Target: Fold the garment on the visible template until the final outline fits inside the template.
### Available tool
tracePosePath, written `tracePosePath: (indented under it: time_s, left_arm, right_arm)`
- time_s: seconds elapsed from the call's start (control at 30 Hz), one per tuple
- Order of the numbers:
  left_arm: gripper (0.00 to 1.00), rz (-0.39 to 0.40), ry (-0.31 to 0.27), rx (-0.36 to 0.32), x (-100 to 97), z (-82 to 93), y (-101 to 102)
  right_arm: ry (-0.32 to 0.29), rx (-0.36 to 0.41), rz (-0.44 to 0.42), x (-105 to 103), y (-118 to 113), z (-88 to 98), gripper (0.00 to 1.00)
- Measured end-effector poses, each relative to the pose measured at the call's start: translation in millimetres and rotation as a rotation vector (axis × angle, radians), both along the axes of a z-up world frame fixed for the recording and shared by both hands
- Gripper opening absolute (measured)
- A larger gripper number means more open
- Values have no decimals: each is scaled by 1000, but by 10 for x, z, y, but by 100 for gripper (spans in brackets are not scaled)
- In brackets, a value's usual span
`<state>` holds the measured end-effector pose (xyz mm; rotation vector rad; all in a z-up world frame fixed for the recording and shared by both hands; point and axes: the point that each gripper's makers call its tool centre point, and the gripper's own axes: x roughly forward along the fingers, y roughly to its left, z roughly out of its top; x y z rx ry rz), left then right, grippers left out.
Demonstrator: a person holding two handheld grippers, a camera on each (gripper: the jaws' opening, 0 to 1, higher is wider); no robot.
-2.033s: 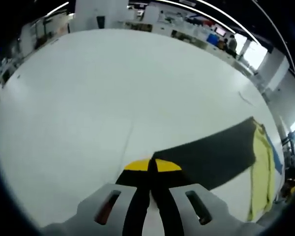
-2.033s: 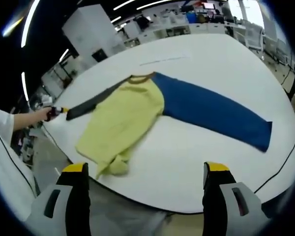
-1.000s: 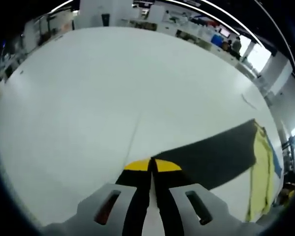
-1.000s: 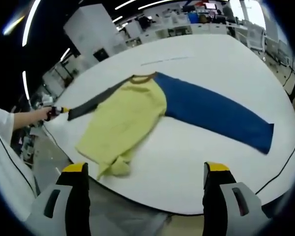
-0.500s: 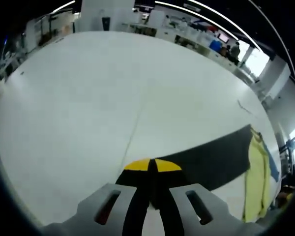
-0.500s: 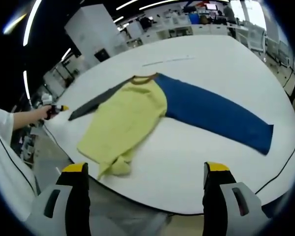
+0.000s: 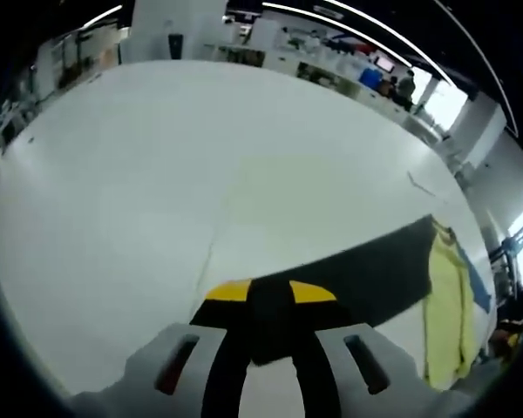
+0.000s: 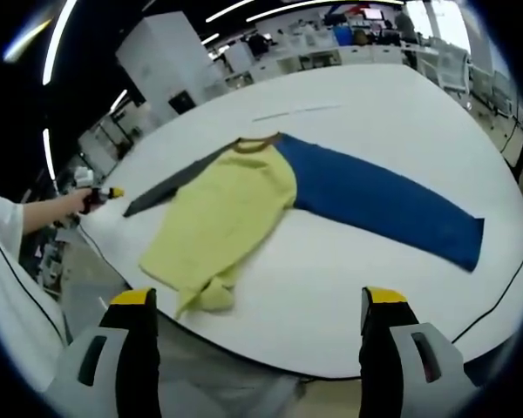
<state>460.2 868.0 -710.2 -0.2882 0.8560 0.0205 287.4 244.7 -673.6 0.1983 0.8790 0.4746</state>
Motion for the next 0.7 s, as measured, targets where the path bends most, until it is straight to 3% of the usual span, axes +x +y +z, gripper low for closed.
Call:
tracePosePath:
  time_s: [0.1,0.7]
  left_arm:
    - [29,-43,-1,8,-8,15,-145]
    - [40,-163,-44,-20,-144,217,-611]
  right_arm:
    - [-4,3,3,-11,13,5,96]
    - [-24,18,7,-55,-18,55,96]
